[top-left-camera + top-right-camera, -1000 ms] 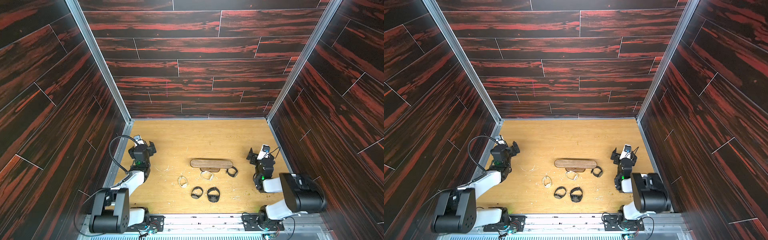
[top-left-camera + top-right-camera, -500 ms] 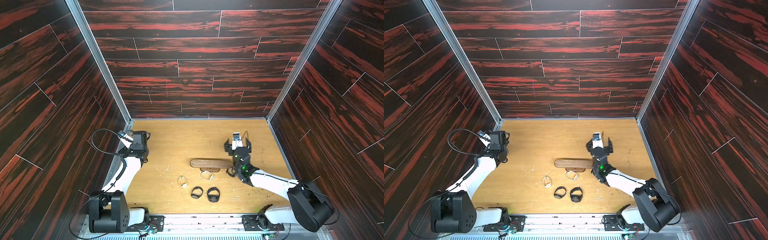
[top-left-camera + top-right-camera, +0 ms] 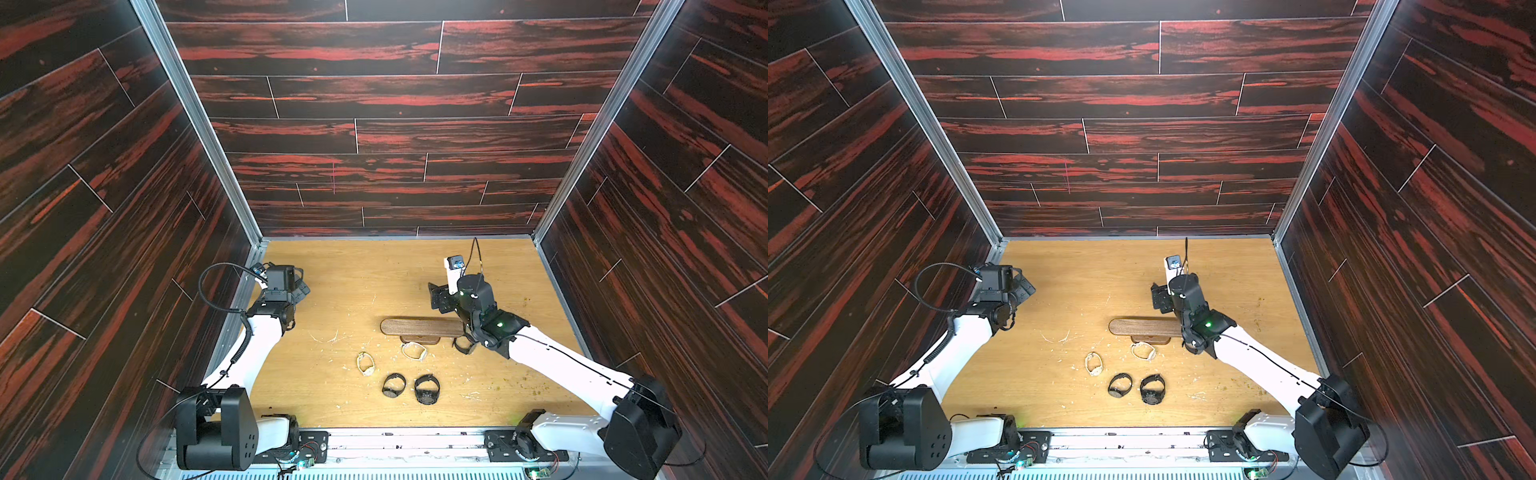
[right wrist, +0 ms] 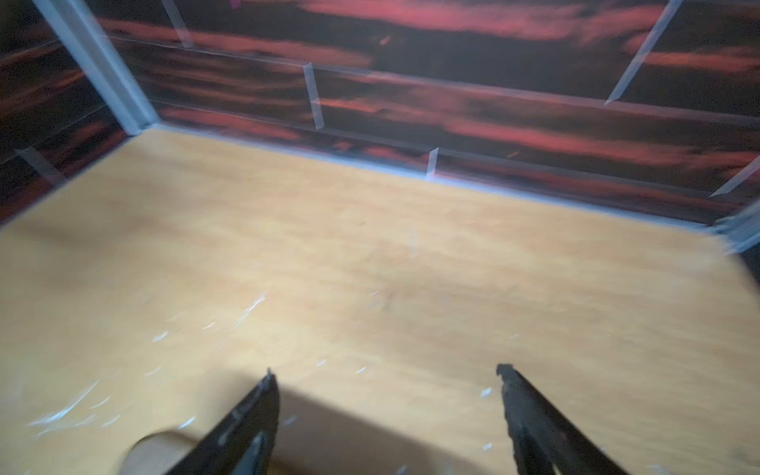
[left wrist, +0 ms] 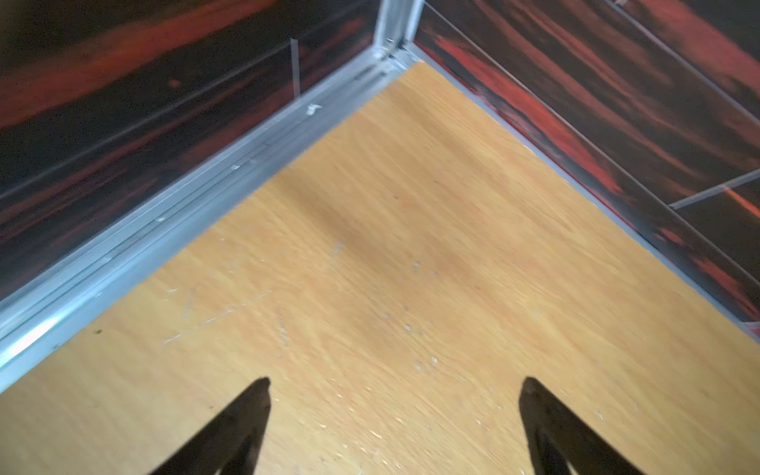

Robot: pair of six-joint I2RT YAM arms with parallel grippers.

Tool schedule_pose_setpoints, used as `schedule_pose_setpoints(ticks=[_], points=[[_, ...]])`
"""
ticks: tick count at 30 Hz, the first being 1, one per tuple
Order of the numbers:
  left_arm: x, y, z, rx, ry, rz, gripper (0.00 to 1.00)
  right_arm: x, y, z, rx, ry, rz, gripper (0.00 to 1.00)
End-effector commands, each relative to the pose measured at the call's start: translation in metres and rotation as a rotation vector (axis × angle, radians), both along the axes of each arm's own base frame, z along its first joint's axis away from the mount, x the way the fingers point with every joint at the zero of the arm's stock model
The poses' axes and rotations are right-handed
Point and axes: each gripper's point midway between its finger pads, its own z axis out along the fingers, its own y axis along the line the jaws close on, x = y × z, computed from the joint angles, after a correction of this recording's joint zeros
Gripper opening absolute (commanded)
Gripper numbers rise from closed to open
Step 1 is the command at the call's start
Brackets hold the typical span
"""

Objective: Place watch on stand
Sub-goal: Pick up the watch at the center of the board.

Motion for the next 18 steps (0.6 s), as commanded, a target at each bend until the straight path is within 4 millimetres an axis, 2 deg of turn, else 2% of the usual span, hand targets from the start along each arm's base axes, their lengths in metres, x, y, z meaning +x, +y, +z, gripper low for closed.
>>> schedule_pose_setpoints(ticks=[1, 4, 8, 10, 16, 18], points=[[-0.001, -0.020, 0.021, -0.079, -0.038, -0.090, 0.85, -0.029, 0.023, -0.016, 0.016, 0.173, 0.130, 0.78], [-0.007, -0.028, 0.024, -0.111, -0.048, -0.125, 0.77, -0.044, 0.036, -0.017, 0.003, 0.218, 0.188, 0.69], [-0.021, -0.030, 0.024, -0.117, -0.034, -0.130, 0.73, -0.069, 0.057, -0.030, -0.011, 0.291, 0.266, 0.56], [-0.029, -0.030, 0.024, -0.120, -0.033, -0.133, 0.72, -0.085, 0.069, -0.038, -0.014, 0.331, 0.314, 0.46], [-0.051, -0.032, 0.021, -0.134, -0.051, -0.132, 0.62, -0.123, 0.099, -0.060, -0.022, 0.418, 0.429, 0.30], [-0.058, -0.030, 0.018, -0.132, -0.053, -0.123, 0.59, -0.133, 0.108, -0.067, -0.028, 0.433, 0.458, 0.28]])
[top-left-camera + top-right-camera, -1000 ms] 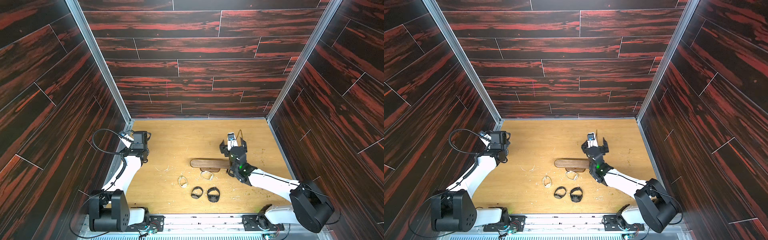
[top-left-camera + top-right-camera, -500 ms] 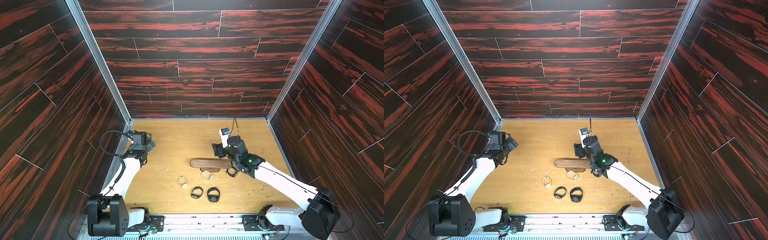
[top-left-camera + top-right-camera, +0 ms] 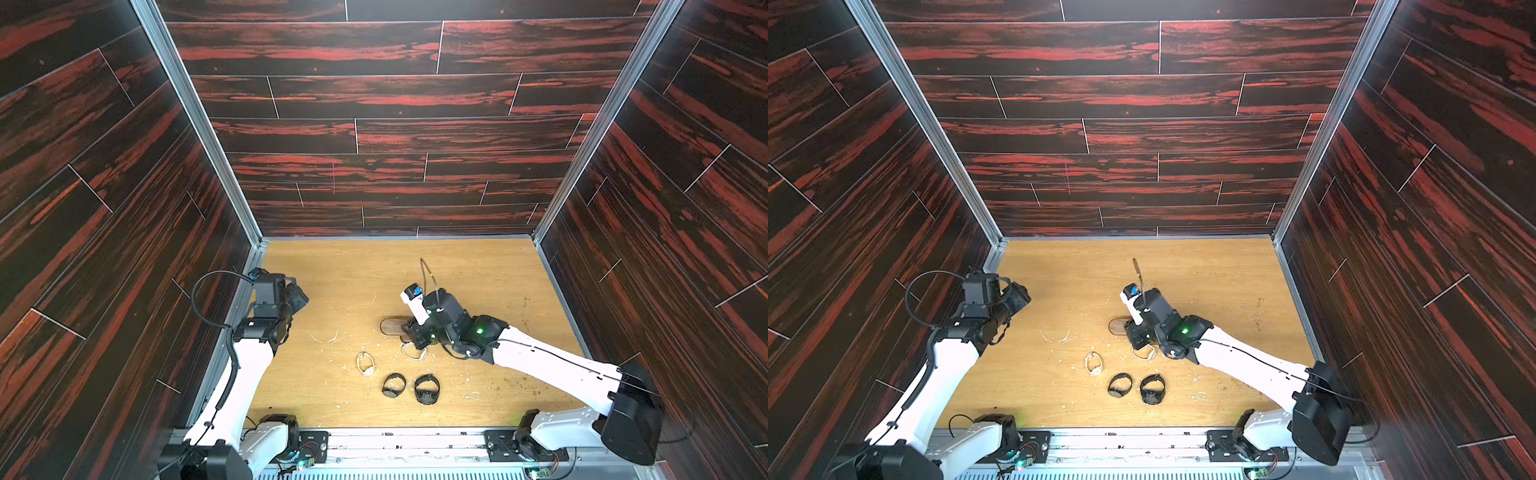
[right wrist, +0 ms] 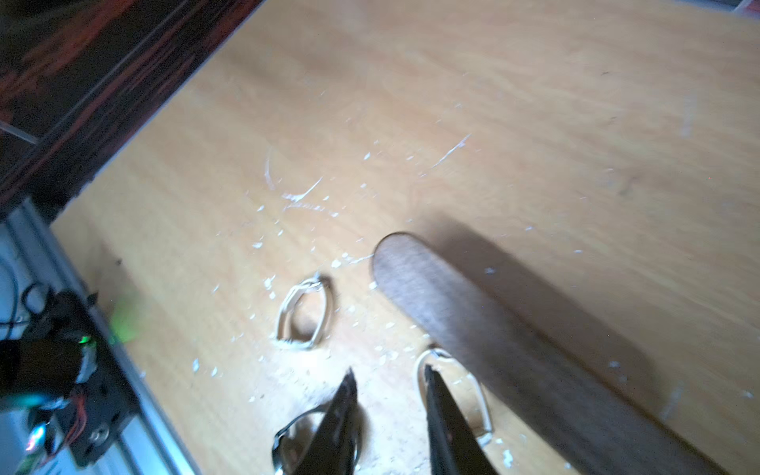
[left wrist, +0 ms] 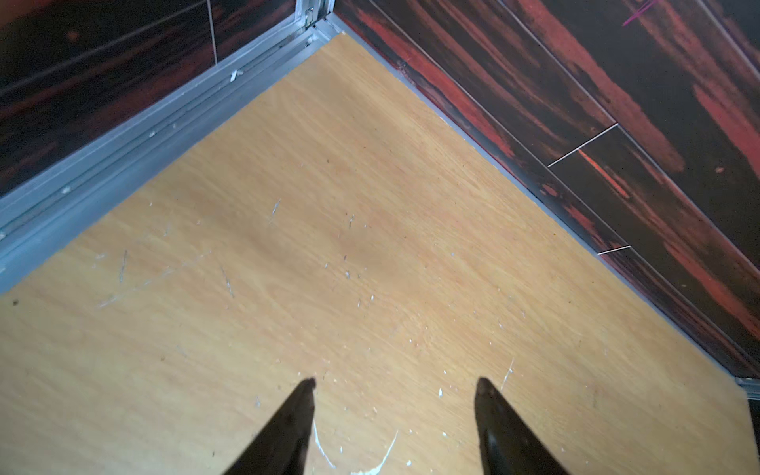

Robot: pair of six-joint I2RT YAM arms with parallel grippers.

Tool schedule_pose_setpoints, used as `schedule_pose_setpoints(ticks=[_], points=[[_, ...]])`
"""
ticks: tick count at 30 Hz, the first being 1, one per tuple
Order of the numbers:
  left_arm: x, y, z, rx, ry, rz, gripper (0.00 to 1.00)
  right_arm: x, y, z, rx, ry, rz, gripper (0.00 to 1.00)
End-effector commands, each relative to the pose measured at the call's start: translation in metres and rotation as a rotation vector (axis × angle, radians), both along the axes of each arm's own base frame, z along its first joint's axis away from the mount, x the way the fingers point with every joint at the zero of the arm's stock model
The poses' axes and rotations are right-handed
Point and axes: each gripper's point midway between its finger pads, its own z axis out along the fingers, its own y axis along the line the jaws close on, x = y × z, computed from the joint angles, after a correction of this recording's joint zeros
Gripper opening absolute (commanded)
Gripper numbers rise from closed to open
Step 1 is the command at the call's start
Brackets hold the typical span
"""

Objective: Place watch on stand
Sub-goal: Pick up the watch at the center of the board.

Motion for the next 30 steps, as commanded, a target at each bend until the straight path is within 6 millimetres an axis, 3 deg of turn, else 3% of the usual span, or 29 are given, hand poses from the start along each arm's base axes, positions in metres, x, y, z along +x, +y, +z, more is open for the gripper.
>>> schedule_pose_setpoints(ticks=[1, 7, 12, 30], points=[[-0.020, 0.001, -0.014, -0.005, 0.038, 0.009, 0.58, -0.023, 0.015, -0.017, -0.009, 0.072, 0.062, 0.26], [-0.041, 0.001, -0.026, -0.010, 0.053, 0.014, 0.55, -0.042, 0.035, -0.035, 0.006, 0.134, 0.118, 0.18], [-0.051, -0.001, -0.041, -0.018, 0.091, 0.007, 0.54, -0.054, 0.050, -0.046, 0.059, 0.209, 0.148, 0.18], [-0.064, -0.002, -0.085, -0.059, 0.150, 0.034, 0.53, -0.058, 0.062, -0.079, -0.024, 0.288, 0.184, 0.24]])
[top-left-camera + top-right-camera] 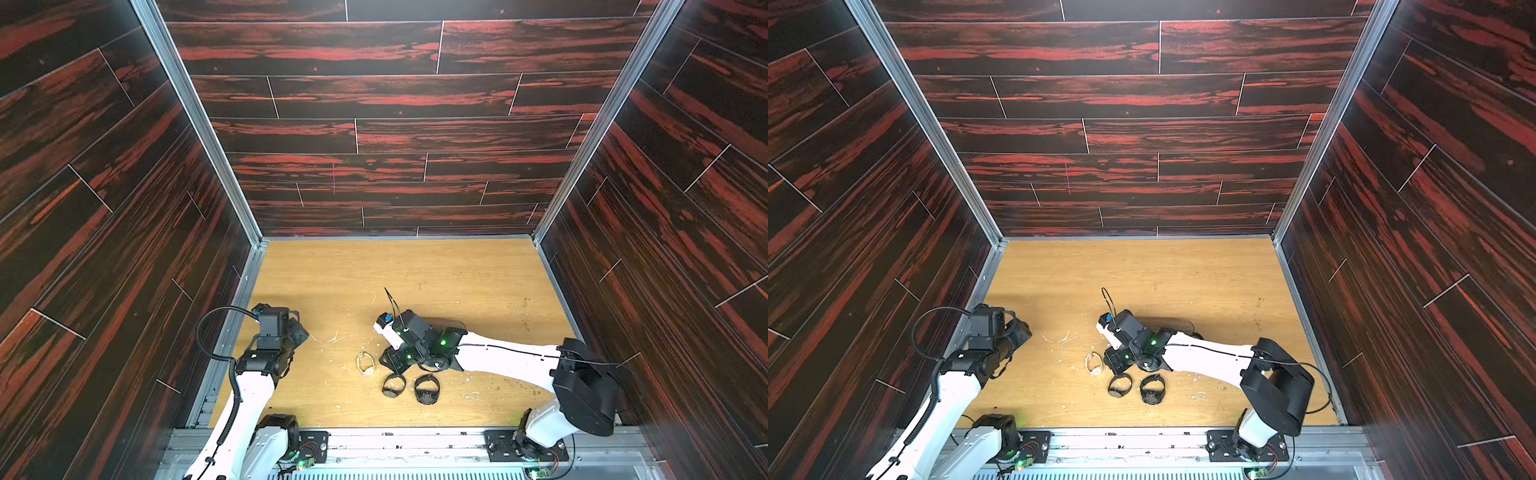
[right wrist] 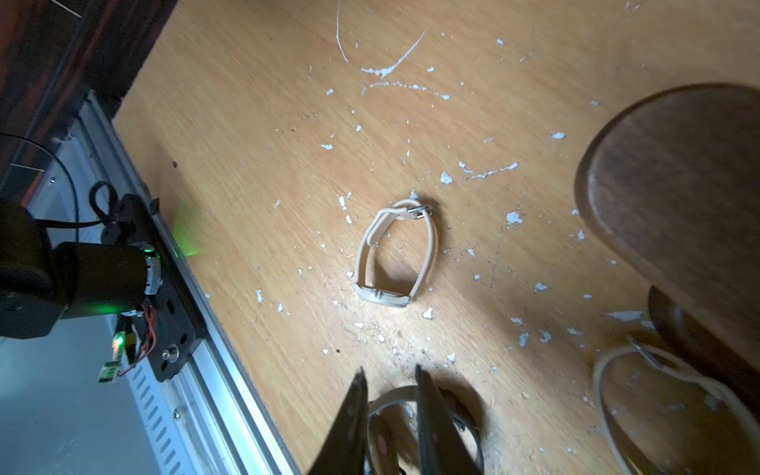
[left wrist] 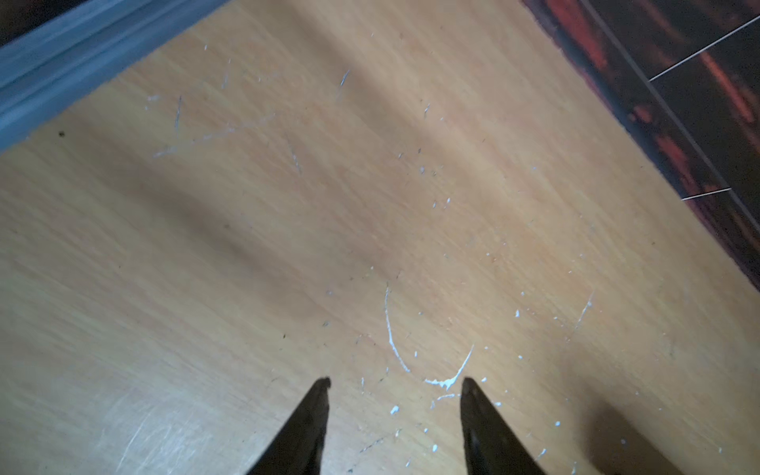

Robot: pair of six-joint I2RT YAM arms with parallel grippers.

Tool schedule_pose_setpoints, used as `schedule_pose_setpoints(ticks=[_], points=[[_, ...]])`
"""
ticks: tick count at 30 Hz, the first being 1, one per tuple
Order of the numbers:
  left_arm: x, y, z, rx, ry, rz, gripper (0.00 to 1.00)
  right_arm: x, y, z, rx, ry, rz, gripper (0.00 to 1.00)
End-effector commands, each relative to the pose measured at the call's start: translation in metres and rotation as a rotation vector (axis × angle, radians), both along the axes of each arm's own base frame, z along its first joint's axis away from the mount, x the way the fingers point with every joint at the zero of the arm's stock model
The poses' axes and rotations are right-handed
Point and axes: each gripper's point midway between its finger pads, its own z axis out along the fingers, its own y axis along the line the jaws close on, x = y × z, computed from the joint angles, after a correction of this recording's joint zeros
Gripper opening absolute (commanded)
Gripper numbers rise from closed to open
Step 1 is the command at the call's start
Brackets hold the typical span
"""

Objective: Place watch on stand
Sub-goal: Pick up the watch at the center of the board.

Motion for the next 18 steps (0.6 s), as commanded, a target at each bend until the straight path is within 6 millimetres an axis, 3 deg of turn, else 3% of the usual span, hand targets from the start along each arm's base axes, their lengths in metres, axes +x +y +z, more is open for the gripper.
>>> schedule_pose_setpoints(ticks=[1, 8, 18], points=[[0.000, -0.001, -0.004, -0.015, -0.005, 0.008, 0.52, -0.004, 0.009, -0.001, -0.005, 0.019, 0.030, 0.24], [0.002, -0.004, -0.013, -0.026, 0.027, -0.008, 0.53, 0.001, 0.019, -0.014, -0.033, 0.026, 0.039, 0.27], [0.009, -0.007, -0.025, -0.034, 0.066, -0.020, 0.53, 0.004, 0.045, -0.018, -0.036, 0.023, 0.111, 0.33]])
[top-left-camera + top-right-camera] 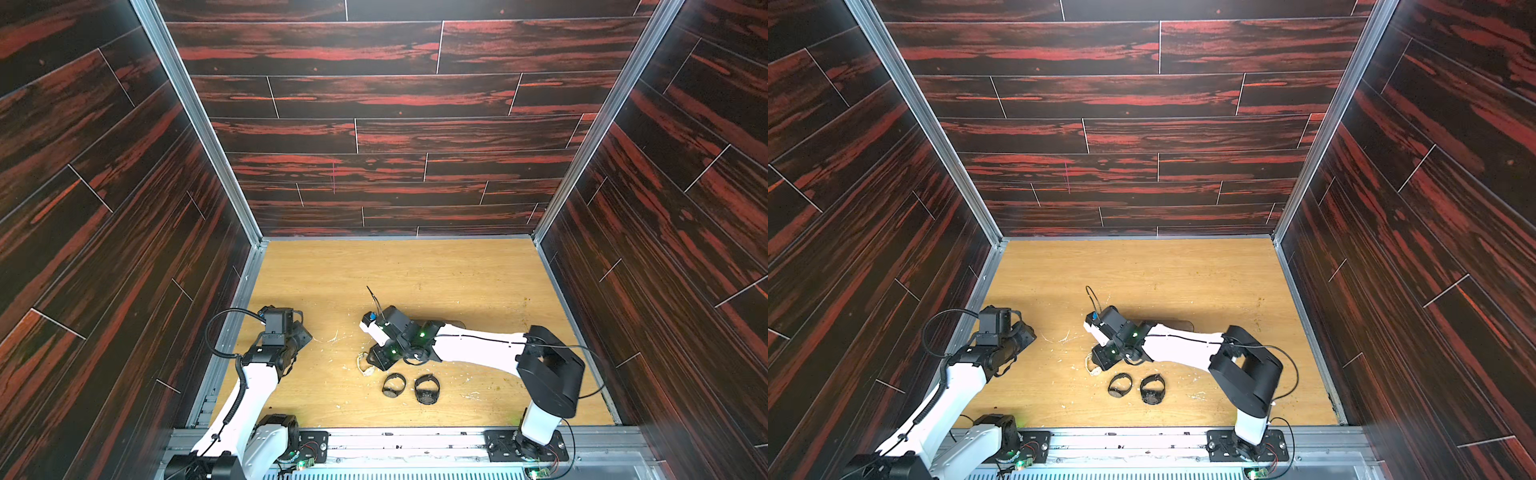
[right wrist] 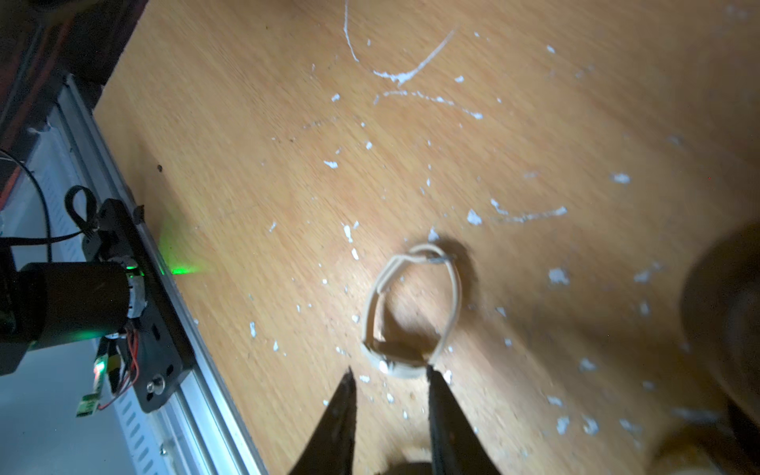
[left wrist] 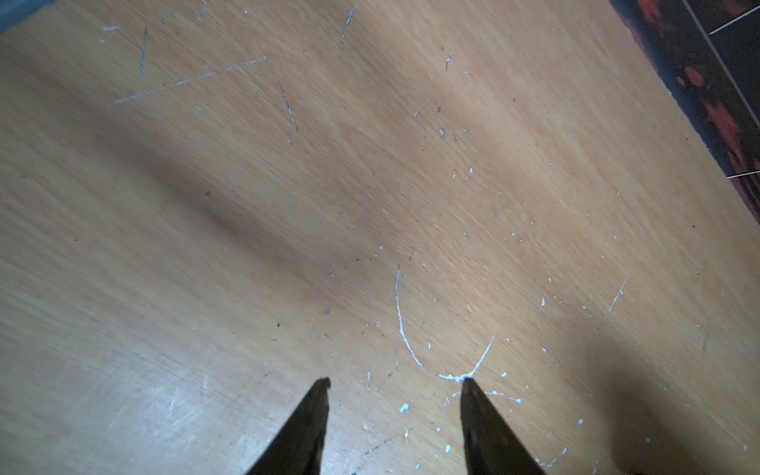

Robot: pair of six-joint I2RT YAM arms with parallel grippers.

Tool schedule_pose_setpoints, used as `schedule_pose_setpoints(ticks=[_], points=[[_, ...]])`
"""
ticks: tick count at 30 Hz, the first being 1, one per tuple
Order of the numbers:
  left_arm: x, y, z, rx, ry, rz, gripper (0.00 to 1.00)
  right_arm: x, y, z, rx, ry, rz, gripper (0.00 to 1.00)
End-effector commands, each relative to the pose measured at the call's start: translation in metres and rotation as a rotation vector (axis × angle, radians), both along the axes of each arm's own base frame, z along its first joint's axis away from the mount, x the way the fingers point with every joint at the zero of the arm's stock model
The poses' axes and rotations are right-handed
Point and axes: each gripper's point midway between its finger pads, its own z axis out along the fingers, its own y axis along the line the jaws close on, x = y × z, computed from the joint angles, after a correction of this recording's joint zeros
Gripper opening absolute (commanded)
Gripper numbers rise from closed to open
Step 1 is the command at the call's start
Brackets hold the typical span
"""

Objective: Place watch on stand
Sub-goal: Pick up the watch at the center of the board.

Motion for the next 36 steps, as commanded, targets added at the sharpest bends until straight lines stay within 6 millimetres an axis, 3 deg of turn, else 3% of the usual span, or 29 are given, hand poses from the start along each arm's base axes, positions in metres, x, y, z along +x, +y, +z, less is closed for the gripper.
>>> schedule_pose_setpoints(ticks=[1, 10, 15, 36], points=[[0.005, -0.001, 0.000, -0.002, -0.007, -0.004, 0.53, -0.007, 0.008, -0.005, -0.018, 0.009, 0.054, 0.34], [0.011, -0.002, -0.006, -0.002, 0.015, -0.015, 0.53, -0.013, 0.022, -0.024, -0.091, 0.017, 0.125, 0.34], [0.013, -0.003, -0.007, -0.004, 0.024, -0.024, 0.53, -0.017, 0.026, -0.038, -0.137, 0.028, 0.148, 0.29], [0.015, 0.000, -0.003, 0.015, 0.021, -0.018, 0.53, -0.015, 0.034, -0.062, -0.226, 0.037, 0.160, 0.24]])
